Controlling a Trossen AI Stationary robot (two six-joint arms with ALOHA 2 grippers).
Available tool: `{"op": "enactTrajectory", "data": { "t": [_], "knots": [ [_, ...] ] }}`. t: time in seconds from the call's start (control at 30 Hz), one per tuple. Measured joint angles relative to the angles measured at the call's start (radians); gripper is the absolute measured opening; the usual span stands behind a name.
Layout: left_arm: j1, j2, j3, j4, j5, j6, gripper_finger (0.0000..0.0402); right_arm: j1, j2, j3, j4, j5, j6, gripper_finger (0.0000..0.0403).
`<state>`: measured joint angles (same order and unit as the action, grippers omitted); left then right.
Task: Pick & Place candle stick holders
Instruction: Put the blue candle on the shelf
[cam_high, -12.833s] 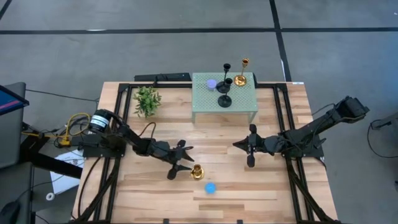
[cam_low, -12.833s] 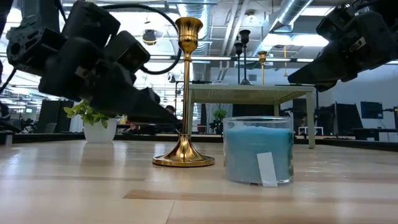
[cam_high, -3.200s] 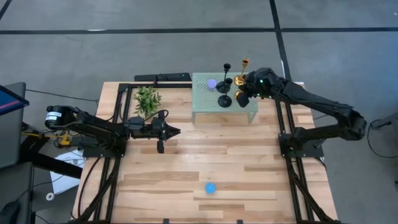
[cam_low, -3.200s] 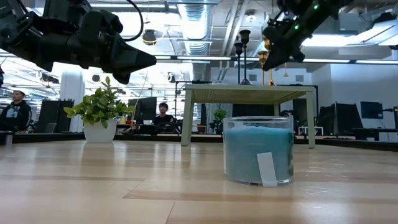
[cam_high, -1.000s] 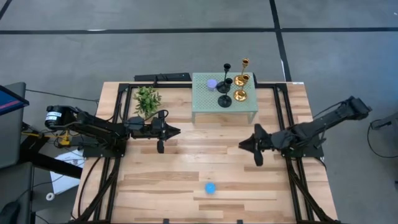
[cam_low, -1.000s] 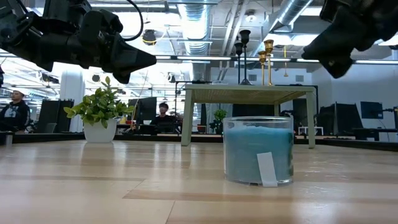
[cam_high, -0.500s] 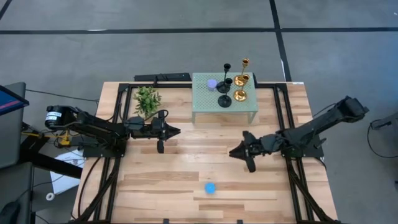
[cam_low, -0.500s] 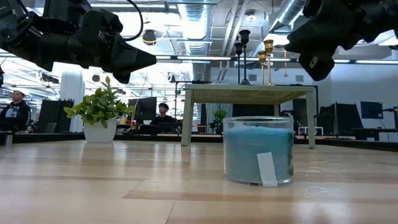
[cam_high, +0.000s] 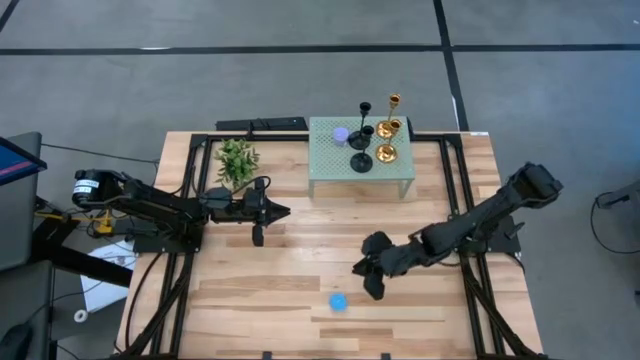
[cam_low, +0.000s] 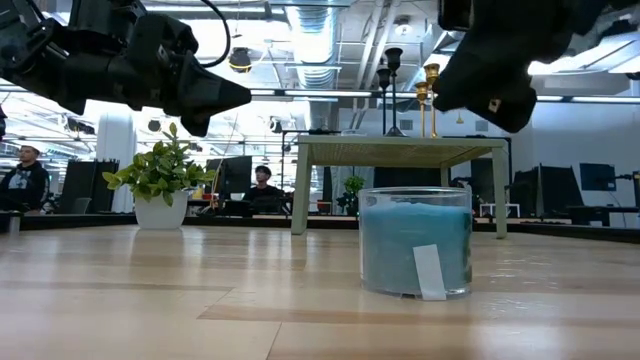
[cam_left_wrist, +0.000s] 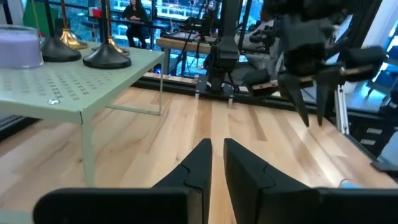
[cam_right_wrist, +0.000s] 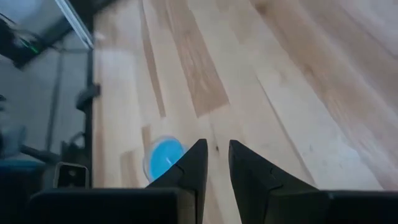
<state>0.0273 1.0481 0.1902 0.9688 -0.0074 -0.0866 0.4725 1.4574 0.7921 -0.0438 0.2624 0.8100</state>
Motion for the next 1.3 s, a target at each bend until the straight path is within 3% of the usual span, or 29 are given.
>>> {"op": "enactTrajectory", "data": {
  "t": [0.17, 0.27, 0.37, 0.5, 0.7, 0.77, 1.07, 1.3],
  "knots": [
    [0.000, 0.000, 0.000, -0.003, 0.036, -0.076, 0.0042, 0.023, 0.077, 0.104, -0.134, 0.007, 0.008, 0.0058],
    [-0.008, 0.000, 0.000, -0.003, 0.137, -0.084, 0.0037, 0.040, 0.100, 0.122, -0.171, 0.081, 0.020, 0.0058],
    [-0.062, 0.003, 0.007, -0.005, 0.143, -0.123, 0.0020, 0.057, 0.100, 0.124, -0.222, 0.152, 0.034, 0.0058],
    [-0.182, 0.021, 0.076, -0.031, 0.039, -0.079, 0.0005, 0.087, 0.091, 0.124, -0.290, 0.235, 0.071, 0.0058],
    [-0.383, 0.133, 0.270, -0.359, -0.308, -0.103, 0.0004, 0.123, 0.071, 0.125, -0.430, 0.409, 0.141, 0.0058],
    [-0.431, 0.206, 0.327, -0.403, -0.379, -0.155, 0.0004, 0.134, 0.066, 0.125, -0.471, 0.450, 0.161, 0.0058],
    [-0.505, 0.527, 0.554, -0.476, -0.419, -0.427, 0.0003, 0.182, 0.067, 0.125, -0.754, 0.612, 0.347, 0.0058],
    [-0.510, 0.613, 0.895, -1.072, -0.437, -0.529, 0.0002, 0.196, 0.067, 0.125, -0.866, 0.596, 0.471, 0.0058]
  ]
}}
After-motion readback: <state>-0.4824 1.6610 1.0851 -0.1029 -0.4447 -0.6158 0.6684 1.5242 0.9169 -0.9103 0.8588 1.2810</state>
